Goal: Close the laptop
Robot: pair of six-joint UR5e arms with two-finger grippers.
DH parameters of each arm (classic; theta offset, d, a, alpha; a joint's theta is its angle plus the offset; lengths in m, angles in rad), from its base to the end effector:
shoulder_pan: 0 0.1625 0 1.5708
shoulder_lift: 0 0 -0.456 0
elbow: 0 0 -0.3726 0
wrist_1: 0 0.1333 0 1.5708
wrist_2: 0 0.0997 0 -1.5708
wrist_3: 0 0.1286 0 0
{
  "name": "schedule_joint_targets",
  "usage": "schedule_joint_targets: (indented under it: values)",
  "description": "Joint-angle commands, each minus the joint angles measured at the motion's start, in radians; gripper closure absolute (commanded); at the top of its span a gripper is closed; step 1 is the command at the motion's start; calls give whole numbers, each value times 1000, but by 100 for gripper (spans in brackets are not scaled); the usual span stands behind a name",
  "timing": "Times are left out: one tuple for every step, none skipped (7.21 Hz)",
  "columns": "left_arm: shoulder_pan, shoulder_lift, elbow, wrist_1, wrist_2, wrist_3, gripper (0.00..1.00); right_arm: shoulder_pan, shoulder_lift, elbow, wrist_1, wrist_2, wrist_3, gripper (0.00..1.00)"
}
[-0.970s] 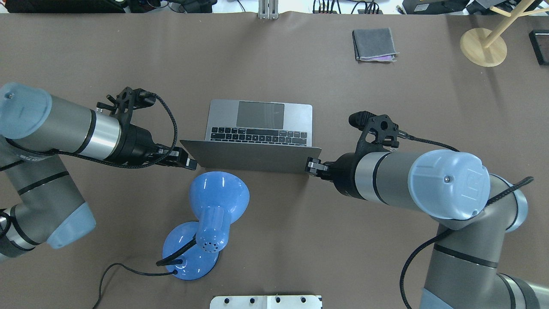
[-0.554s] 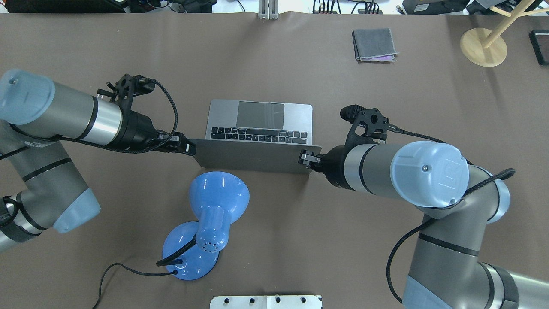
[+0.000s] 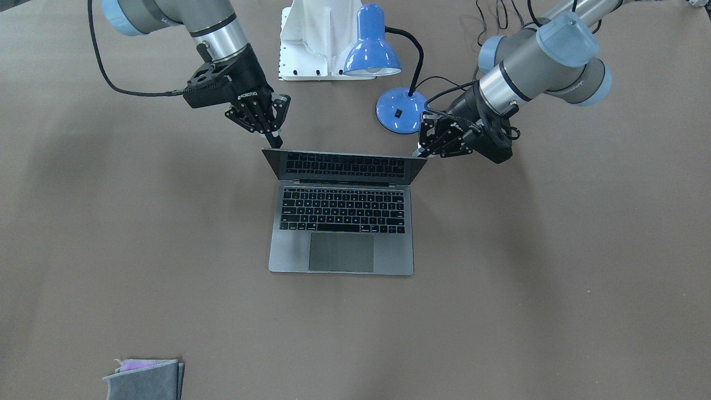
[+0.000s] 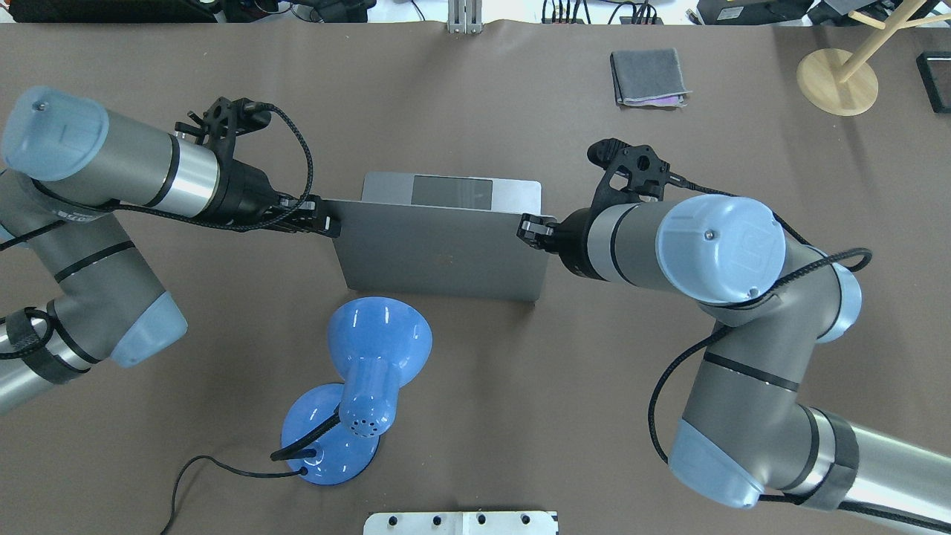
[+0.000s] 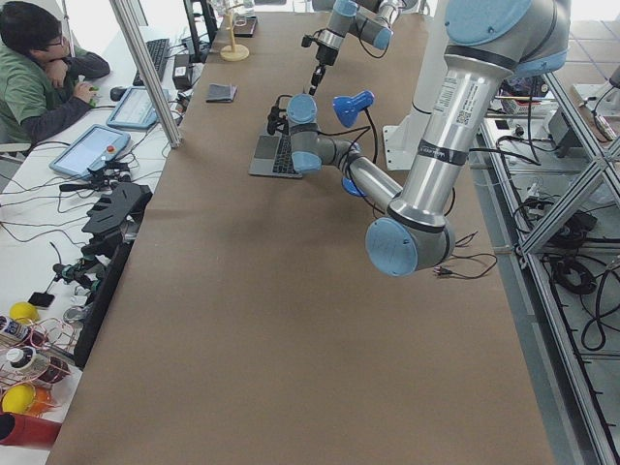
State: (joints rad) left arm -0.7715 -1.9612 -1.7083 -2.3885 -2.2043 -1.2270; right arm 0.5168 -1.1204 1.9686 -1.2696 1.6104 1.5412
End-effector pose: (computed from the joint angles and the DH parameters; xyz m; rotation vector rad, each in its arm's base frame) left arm 0.4037 -0.4724 0.3225 0.2316 1.3708 0.0694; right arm -0.4609 -0.4094 0.2551 0.2785 -1.1251 0.4092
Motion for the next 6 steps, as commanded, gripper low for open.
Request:
schedule_joint_targets:
  values:
    - [-15,-42,67,0,18,15,100,54,68,-123,2,5,-10,100]
    - [-14,-86,132,0,52,17,100,57,92,-178,6,5,-16,100]
    - [-14,-129,198,-1,69,17,100,57,137,-244,7,3,-15,100]
    - [-9,-166,263,-3,122,18,100,57,157,-304,7,3,-16,100]
    - [-8,-212,339,-1,149,18,100,57,194,-401,10,-1,-18,100]
    - [6,-249,416,-3,199,47,100,57,227,-469,10,-3,-18,100]
